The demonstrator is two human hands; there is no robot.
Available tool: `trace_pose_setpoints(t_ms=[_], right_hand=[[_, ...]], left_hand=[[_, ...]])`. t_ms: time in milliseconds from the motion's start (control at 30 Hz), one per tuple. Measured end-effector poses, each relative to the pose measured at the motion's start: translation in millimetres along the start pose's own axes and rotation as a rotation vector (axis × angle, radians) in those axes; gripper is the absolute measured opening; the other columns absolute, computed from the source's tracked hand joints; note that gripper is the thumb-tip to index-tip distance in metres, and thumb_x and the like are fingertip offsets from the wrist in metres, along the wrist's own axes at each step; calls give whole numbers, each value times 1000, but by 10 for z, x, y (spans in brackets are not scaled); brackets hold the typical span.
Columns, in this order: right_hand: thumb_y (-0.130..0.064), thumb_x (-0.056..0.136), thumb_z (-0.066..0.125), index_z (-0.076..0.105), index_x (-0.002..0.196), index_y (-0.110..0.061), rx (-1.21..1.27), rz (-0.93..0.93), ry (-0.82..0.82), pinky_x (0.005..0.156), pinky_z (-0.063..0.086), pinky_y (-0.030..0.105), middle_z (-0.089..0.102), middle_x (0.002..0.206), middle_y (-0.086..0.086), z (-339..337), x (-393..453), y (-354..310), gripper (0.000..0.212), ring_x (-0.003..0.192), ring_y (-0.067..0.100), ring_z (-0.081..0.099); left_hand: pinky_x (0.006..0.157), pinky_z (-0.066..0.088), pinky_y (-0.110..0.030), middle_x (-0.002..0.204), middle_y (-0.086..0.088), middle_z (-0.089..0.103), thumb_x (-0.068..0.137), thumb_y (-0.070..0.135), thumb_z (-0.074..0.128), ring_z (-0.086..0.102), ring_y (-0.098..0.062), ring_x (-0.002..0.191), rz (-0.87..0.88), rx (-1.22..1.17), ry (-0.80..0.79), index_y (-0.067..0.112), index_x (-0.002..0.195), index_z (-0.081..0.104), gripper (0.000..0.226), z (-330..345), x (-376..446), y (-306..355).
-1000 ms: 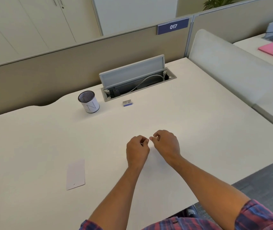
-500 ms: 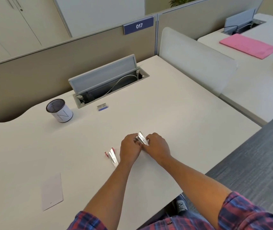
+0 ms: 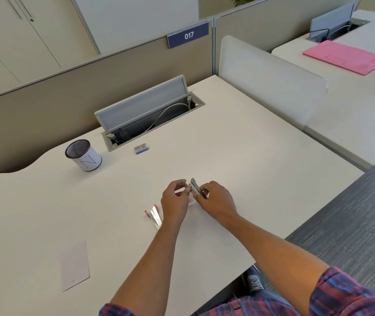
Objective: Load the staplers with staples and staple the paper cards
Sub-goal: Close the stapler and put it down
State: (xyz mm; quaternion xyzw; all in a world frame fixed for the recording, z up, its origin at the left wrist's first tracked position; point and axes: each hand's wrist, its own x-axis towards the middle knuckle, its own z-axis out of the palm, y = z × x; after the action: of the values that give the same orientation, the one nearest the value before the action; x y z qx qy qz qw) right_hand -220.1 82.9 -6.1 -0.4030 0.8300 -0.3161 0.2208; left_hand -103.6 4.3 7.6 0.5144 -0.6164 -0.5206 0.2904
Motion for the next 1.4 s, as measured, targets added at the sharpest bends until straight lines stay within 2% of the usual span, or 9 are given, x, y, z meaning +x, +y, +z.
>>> trace_pose_setpoints(t_ms=[100,233,467,567,667,867,1100,1267,1400], right_hand=[[-45,89,73,73,98,-27,147,-30,19,70,48,27,66,94,-11,-4,3,-56,20,79,5,60],[-39,89,76,75,98,-25,310,-39,2,67,43,21,69,90,-11,-6,-9,-142,18,69,1,54],[-26,92,76,78,96,-17,587,-82,-175,70,47,25,71,70,-3,-47,-21,-202,10,65,9,59],[-22,93,74,80,97,-10,744,-123,-324,72,47,29,69,76,6,-118,-1,-215,14,70,15,58],[-21,94,73,78,98,-6,807,-124,-370,71,47,30,71,78,3,-131,11,-272,17,71,16,56],[-37,98,67,74,94,-13,806,-134,-274,58,45,19,66,75,1,-30,-37,-621,26,64,12,57],[-32,101,65,75,111,-11,860,-167,-393,76,56,20,76,105,12,196,-81,-1018,26,92,15,73],[-41,103,59,72,103,-19,654,-259,-402,91,59,32,77,99,-3,406,-81,-1249,26,98,14,74],[-37,107,52,64,99,-21,552,-328,-360,81,56,29,75,91,-6,554,-171,-1426,21,91,8,72]], left_hand=[[86,60,-35,108,2,75,91,10,72,73,-18,100,-110,-193,-9,18,115,70,25,-63,38,-24],[90,59,-41,107,-13,77,96,8,66,74,-31,101,-212,-462,-129,5,118,70,22,-162,24,5],[79,45,-35,110,-8,76,91,20,74,71,-25,96,-204,-510,-222,11,115,72,26,-326,-57,99],[64,33,-31,108,-9,77,79,25,81,67,-24,89,-172,-494,-226,14,110,72,34,-412,-72,148],[58,36,-27,97,-14,75,75,22,85,66,-24,79,-138,-503,-184,11,106,72,35,-496,-94,171],[70,56,-35,81,-14,74,84,18,82,69,-24,69,-79,-393,-29,4,96,75,20,-680,-166,173],[79,63,-37,89,-15,78,88,27,78,77,-33,82,-70,-397,82,6,95,77,22,-950,-295,150],[87,60,-38,98,-15,78,95,27,70,77,-31,93,-124,-516,127,4,102,76,25,-1190,-361,118],[90,60,-39,98,-15,77,95,24,71,75,-33,96,-158,-656,203,0,103,73,25,-1284,-401,94]])
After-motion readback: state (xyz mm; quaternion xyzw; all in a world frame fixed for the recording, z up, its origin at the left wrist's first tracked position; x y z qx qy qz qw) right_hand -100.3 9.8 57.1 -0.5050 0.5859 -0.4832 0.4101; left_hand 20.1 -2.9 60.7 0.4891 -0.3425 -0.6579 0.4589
